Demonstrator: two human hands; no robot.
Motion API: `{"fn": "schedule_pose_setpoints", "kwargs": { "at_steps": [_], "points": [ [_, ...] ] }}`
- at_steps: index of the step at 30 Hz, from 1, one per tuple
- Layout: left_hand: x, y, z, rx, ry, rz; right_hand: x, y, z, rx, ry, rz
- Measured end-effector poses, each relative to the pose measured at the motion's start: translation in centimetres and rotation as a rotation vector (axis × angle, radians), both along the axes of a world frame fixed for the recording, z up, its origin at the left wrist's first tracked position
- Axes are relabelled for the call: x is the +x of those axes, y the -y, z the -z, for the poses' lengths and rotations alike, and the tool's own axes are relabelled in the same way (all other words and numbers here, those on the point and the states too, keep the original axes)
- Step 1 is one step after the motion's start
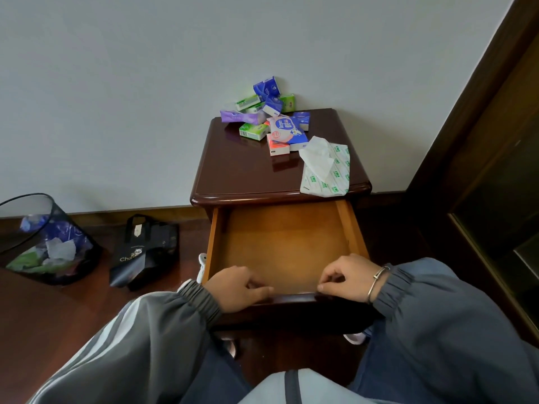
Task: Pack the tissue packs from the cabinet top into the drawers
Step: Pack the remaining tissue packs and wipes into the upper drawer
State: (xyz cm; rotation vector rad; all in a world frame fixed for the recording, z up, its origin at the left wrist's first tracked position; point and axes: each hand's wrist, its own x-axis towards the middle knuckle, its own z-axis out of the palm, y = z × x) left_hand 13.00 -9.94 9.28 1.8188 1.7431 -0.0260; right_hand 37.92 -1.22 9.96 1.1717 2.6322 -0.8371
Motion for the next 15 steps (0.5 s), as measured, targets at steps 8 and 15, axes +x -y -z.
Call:
{"fn": "schedule_pose_setpoints", "kwargs": {
  "at_steps": [8, 15],
  "points": [
    [0.1, -0.4, 0.8, 0.012, 0.03, -0.062, -0.5, -0.2, -0.8, -0.093, -0.052, 0.058],
    [-0.5, -1.5, 0.6, 0.082, 0.185, -0.154, 0.0, -2.2, -0.6, 0.02, -0.314, 0.24]
  ]
}}
